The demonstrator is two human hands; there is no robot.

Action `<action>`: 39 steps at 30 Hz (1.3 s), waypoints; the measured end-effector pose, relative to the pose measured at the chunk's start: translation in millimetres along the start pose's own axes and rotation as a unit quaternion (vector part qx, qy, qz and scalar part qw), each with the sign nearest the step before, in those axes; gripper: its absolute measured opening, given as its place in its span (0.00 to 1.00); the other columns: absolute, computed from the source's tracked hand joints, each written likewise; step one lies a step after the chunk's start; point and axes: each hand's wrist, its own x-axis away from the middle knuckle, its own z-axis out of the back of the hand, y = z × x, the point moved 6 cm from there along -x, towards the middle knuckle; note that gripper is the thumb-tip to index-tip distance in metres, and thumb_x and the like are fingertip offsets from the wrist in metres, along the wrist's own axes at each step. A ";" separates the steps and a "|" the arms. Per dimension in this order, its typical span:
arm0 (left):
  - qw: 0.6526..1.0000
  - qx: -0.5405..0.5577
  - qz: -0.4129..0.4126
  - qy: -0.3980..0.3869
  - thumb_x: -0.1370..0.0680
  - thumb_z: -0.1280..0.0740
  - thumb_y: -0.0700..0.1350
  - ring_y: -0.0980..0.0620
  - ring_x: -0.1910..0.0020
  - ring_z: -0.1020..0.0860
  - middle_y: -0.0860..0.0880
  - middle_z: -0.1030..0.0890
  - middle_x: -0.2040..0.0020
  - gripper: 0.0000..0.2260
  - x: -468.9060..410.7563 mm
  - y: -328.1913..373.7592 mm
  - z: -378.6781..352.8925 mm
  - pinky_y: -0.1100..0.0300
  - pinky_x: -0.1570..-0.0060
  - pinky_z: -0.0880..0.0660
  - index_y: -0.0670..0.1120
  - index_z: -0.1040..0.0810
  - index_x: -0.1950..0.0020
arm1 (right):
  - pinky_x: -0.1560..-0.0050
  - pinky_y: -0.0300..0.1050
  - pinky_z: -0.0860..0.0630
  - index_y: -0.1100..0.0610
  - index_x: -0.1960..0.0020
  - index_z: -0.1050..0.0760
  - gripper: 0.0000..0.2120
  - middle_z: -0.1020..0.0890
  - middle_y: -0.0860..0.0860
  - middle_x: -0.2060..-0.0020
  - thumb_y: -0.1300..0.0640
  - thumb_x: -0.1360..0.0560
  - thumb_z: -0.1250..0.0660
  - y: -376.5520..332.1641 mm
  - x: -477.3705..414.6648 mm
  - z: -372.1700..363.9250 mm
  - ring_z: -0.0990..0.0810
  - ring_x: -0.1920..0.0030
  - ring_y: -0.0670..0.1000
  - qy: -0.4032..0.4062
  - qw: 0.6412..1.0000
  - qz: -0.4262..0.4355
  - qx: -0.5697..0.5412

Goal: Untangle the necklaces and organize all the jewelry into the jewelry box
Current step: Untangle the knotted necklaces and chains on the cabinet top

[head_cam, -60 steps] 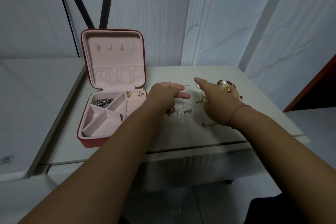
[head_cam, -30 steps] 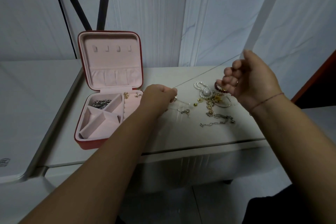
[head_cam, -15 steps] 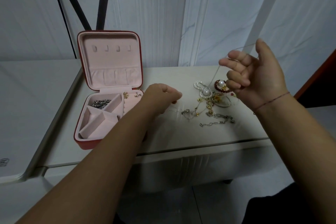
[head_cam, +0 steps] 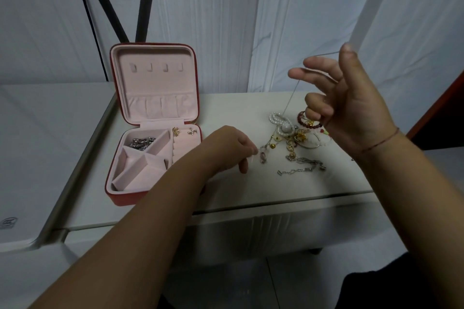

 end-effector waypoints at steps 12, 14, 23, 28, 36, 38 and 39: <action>0.991 0.100 -0.038 -0.079 0.22 0.32 0.43 0.57 0.81 0.33 0.49 0.19 0.70 0.16 -2.5 9.5 -32.3 0.67 0.80 0.34 0.46 0.25 0.35 | 0.71 0.39 0.35 0.58 0.35 0.31 0.28 0.20 0.54 0.41 0.39 0.23 0.49 -13.8 6.4 -20.6 0.40 0.74 0.45 -0.067 0.996 0.041 0.037; 0.990 0.114 -0.051 -0.066 0.23 0.32 0.45 0.57 0.81 0.34 0.50 0.20 0.71 0.11 -2.9 13.1 -31.5 0.67 0.79 0.35 0.45 0.21 0.42 | 0.71 0.39 0.35 0.58 0.35 0.31 0.28 0.20 0.54 0.41 0.39 0.22 0.50 -15.2 6.9 -21.5 0.41 0.74 0.45 -0.070 0.996 0.044 0.037; 0.982 0.167 -0.082 -0.024 0.23 0.32 0.46 0.57 0.79 0.33 0.52 0.22 0.72 0.03 -5.6 19.2 -26.7 0.66 0.79 0.35 0.48 0.19 0.53 | 0.72 0.38 0.35 0.58 0.34 0.32 0.28 0.20 0.55 0.40 0.39 0.22 0.51 -18.1 8.7 -19.5 0.41 0.74 0.45 -0.077 0.996 0.041 0.018; 0.985 0.156 -0.072 -0.031 0.24 0.31 0.44 0.57 0.79 0.32 0.52 0.21 0.72 0.01 -7.2 16.8 -30.1 0.66 0.79 0.34 0.47 0.22 0.54 | 0.72 0.38 0.35 0.56 0.35 0.31 0.27 0.20 0.55 0.39 0.38 0.22 0.52 -19.4 8.3 -18.0 0.41 0.74 0.45 -0.083 0.996 0.038 0.004; 0.984 0.145 -0.076 -0.066 0.23 0.31 0.45 0.57 0.79 0.33 0.50 0.19 0.70 0.05 -2.5 20.3 -35.9 0.66 0.79 0.35 0.47 0.20 0.50 | 0.71 0.39 0.36 0.57 0.36 0.31 0.28 0.21 0.56 0.39 0.38 0.22 0.52 -22.8 7.8 -19.0 0.42 0.74 0.45 -0.087 0.995 0.045 -0.005; 0.985 0.148 -0.072 -0.056 0.23 0.32 0.46 0.56 0.79 0.33 0.50 0.18 0.68 0.05 -2.9 19.5 -34.1 0.67 0.79 0.35 0.46 0.19 0.54 | 0.71 0.39 0.36 0.57 0.35 0.31 0.28 0.21 0.56 0.39 0.37 0.23 0.52 -23.2 7.9 -18.1 0.42 0.74 0.45 -0.085 0.995 0.048 -0.006; 0.985 0.148 -0.071 -0.048 0.22 0.33 0.46 0.56 0.79 0.33 0.50 0.17 0.66 0.05 -2.9 19.0 -32.3 0.67 0.79 0.34 0.45 0.19 0.55 | 0.71 0.39 0.36 0.57 0.35 0.31 0.29 0.21 0.56 0.39 0.36 0.23 0.50 -23.3 8.0 -17.5 0.42 0.74 0.45 -0.085 0.995 0.048 -0.007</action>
